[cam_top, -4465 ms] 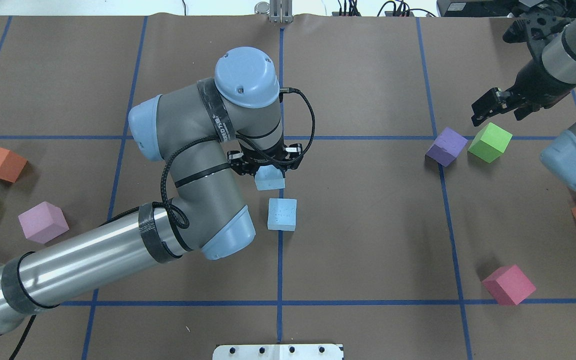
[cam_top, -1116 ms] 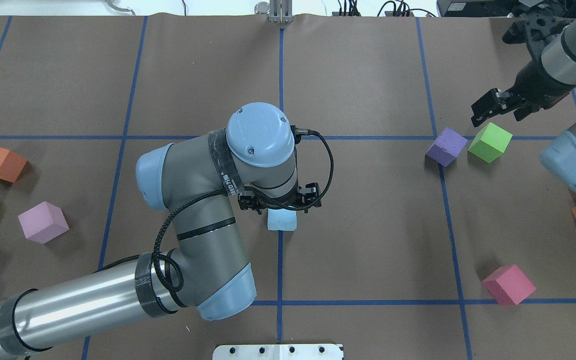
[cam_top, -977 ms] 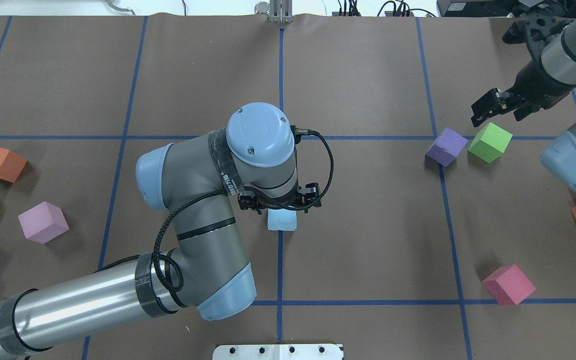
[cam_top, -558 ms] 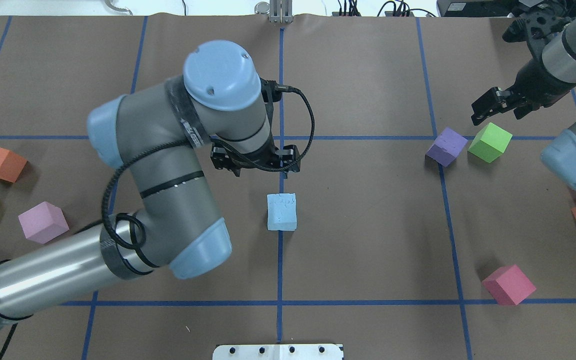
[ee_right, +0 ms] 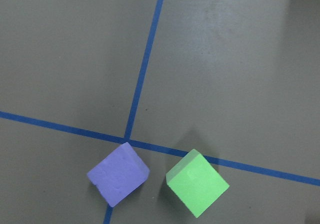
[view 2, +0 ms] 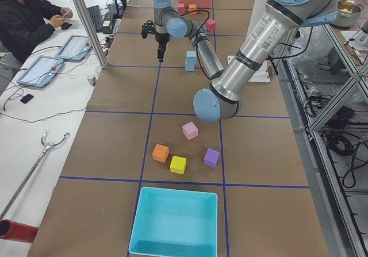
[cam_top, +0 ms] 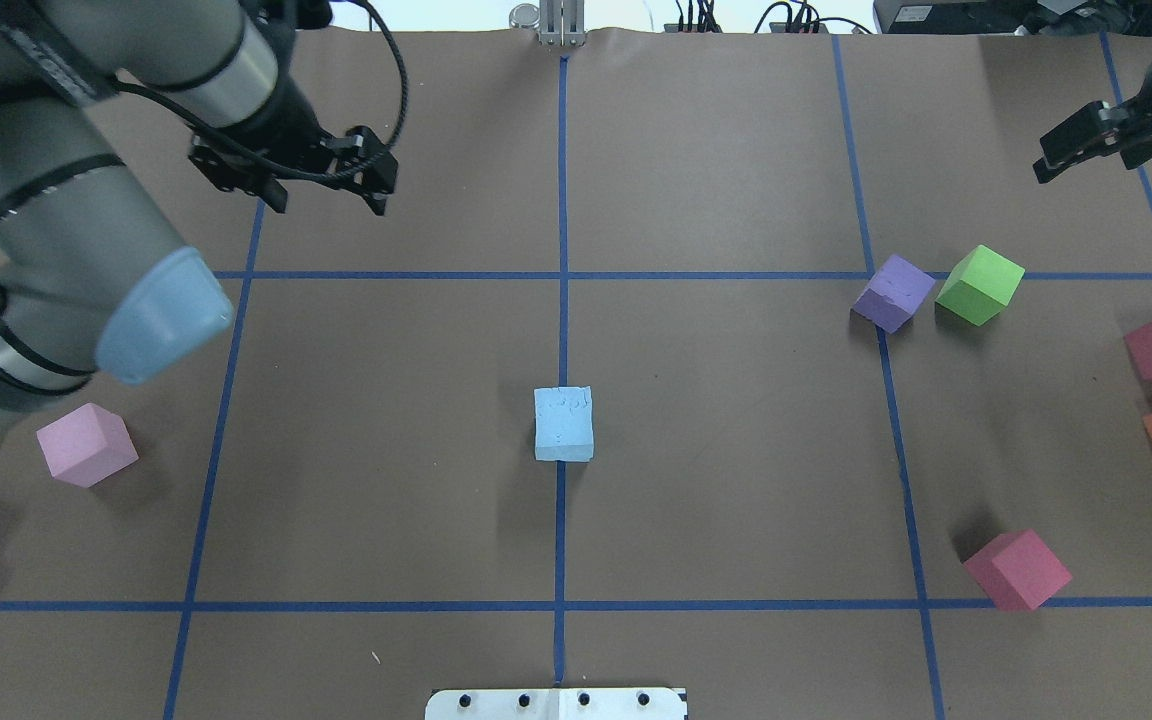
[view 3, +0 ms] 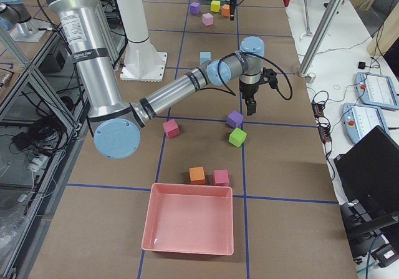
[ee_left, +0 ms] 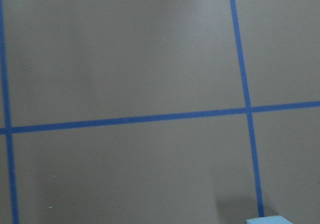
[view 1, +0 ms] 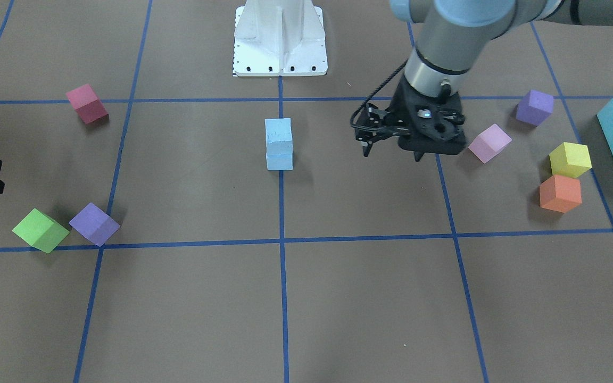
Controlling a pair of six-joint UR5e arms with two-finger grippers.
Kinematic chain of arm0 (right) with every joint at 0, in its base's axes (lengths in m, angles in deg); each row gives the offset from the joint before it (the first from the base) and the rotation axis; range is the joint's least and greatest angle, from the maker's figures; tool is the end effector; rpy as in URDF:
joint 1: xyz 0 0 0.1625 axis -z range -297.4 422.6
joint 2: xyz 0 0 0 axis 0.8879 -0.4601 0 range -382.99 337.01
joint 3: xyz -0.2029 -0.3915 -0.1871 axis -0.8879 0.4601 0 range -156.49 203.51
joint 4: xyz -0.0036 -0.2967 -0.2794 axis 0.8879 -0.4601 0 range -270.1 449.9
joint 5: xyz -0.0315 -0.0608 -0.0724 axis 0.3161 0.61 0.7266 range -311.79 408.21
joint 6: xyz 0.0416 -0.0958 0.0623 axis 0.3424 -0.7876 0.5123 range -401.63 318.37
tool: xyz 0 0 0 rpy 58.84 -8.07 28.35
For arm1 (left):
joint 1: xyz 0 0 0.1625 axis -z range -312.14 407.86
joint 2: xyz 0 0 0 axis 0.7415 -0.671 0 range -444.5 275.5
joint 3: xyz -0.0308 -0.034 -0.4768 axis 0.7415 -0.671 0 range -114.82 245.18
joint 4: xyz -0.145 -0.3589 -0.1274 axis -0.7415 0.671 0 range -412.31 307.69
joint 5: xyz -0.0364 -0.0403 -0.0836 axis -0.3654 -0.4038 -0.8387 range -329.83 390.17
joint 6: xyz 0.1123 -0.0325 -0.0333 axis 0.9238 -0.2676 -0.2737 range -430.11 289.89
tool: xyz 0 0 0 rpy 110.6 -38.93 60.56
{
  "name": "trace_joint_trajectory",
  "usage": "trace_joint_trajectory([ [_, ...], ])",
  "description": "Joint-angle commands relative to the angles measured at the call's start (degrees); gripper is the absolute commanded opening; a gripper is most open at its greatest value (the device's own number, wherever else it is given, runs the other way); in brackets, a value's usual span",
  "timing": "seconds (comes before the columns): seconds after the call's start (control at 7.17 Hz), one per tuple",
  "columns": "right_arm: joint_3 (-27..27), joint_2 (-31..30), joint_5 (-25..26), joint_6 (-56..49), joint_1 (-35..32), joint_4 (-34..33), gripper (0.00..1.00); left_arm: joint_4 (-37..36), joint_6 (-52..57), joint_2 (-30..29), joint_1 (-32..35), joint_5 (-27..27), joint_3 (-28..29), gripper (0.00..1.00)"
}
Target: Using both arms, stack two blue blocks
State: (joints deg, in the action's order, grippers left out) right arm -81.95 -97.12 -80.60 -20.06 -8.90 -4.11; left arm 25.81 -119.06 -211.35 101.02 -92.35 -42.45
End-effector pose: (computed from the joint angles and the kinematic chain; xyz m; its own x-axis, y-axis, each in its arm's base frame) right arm -0.1337 -0.5795 0.4614 0.7060 -0.1739 0.6865 0.0240 0.9747 0.2222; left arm 0.3376 -0.5639 0.2403 0.6326 0.0789 -0.7704 0.0548 0.9878 0.1461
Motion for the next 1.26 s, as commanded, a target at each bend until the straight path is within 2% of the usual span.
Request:
trace_joint_trajectory([
  [0.0,1.2,0.0,0.0,-3.5,-4.7,0.0,1.0,-2.1,12.9,6.8,12.2,-6.1,-2.4,1.0],
  [0.14,2.8,-1.2,-0.5,-4.0,-7.7,-0.6,1.0,-5.6,21.3,8.2,17.6,-7.6,-2.2,1.0],
  [0.42,3.8,-8.8,0.1,-15.7,-12.2,-0.1,1.0,-11.0,36.2,11.2,26.3,-7.8,-1.4,1.0],
  [0.56,5.5,-10.3,-0.3,-16.9,-14.0,0.0,1.0,-10.5,39.3,14.8,30.3,-8.7,-0.7,1.0],
  [0.7,5.5,-12.1,-0.4,-16.9,-15.5,0.0,1.0,-9.7,45.6,18.5,34.5,-12.2,1.4,1.0],
  [1.12,5.5,-14.7,-1.7,-17.0,-17.1,-0.3,1.0,-9.7,58.1,20.1,39.5,-13.4,9.1,1.0],
])
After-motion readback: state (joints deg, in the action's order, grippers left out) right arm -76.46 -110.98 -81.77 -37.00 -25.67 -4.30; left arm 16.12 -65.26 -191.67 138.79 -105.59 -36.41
